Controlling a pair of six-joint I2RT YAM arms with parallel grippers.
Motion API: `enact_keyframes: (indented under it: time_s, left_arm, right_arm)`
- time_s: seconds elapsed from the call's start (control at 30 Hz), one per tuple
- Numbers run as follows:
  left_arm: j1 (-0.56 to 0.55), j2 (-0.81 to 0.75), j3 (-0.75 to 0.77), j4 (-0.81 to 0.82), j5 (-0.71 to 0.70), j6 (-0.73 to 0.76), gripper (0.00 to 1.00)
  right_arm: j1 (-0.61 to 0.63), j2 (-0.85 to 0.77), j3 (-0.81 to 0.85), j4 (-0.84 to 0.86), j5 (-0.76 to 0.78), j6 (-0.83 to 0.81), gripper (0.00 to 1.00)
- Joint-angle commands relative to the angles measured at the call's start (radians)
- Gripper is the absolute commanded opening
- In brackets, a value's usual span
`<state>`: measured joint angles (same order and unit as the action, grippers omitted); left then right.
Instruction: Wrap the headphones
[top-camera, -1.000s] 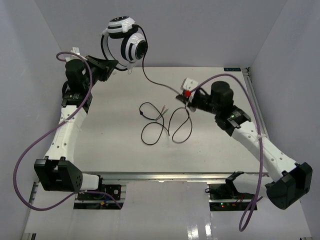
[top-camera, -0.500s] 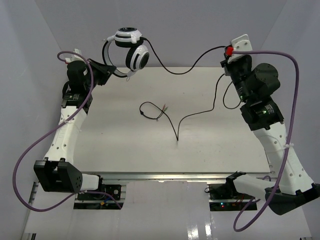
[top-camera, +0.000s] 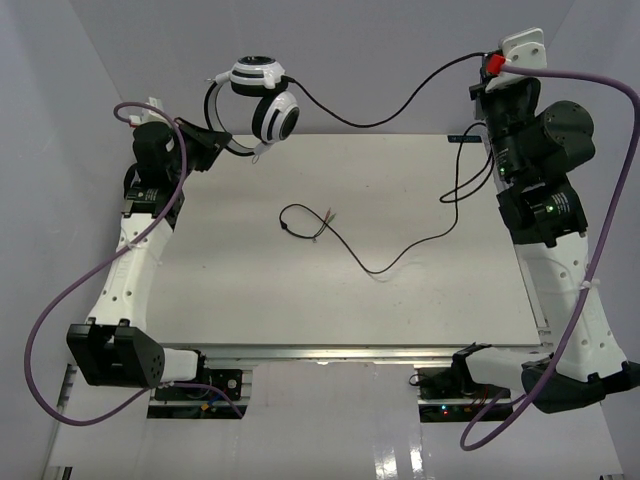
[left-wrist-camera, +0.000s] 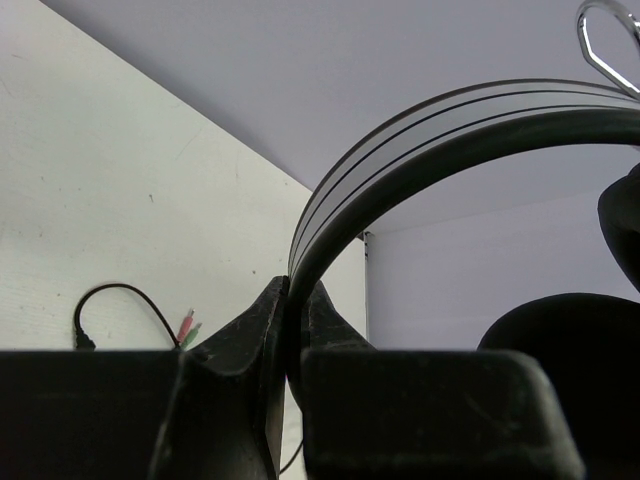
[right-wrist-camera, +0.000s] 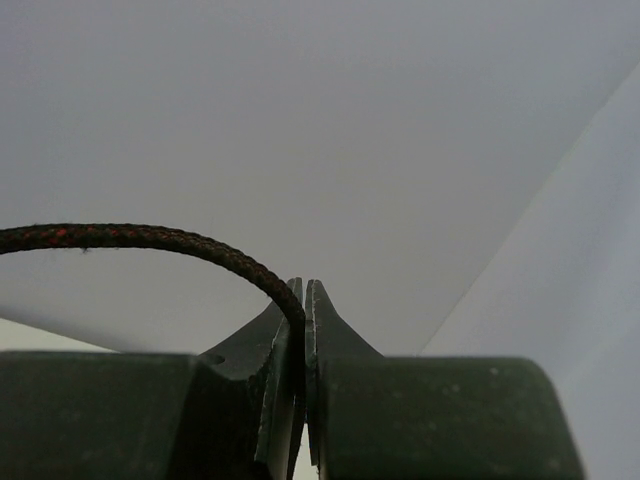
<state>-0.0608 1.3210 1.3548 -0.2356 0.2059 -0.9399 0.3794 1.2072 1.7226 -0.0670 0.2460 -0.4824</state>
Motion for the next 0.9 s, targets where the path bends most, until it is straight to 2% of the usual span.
enact_keyframes:
  time_s: [0.0, 0.07, 0.1, 0.2, 0.33, 0.43, 0.57, 0.67, 0.87]
  left_arm:
    - [0.001, -0.074, 0.035, 0.067, 0.015, -0.024, 0.0]
    - [0.0, -0.08, 0.03, 0.059, 0.01, -0.014, 0.0]
    - [-0.001, -0.08, 0.025, 0.056, 0.009, -0.01, 0.0]
    - [-0.001, -0.095, -0.001, 0.041, -0.003, -0.005, 0.0]
    - [0.0, -0.083, -0.065, 0.061, 0.028, -0.063, 0.0]
    - [-0.009, -0.051, -0.094, 0.075, 0.079, -0.092, 0.0]
    - [-0.086, 0.038, -0.055, 0.046, 0.071, -0.034, 0.0]
    - [-0.187, 0.15, 0.024, -0.018, 0.017, 0.041, 0.0]
    - [-0.32, 0.316, 0.168, -0.144, -0.156, 0.235, 0.0]
  right_arm:
    - [-0.003, -0.025, -0.037, -0.048, -0.24, 0.049, 0.08]
    - [0.01, -0.041, -0.165, -0.139, -0.367, -0.029, 0.08]
    - [0.01, -0.041, -0.169, -0.177, -0.377, -0.058, 0.08]
    - [0.019, -0.023, -0.363, -0.339, -0.33, -0.104, 0.08]
    - [0.049, -0.044, -0.598, -0.364, -0.319, -0.113, 0.08]
    - [0.141, -0.058, -0.678, -0.343, -0.227, -0.145, 0.08]
    - [0.295, -0.043, -0.683, -0.318, -0.058, -0.271, 0.08]
    - [0.42, 0.0, -0.616, -0.31, 0.082, -0.37, 0.08]
    - [0.506, 0.087, -0.456, -0.356, 0.165, -0.452, 0.08]
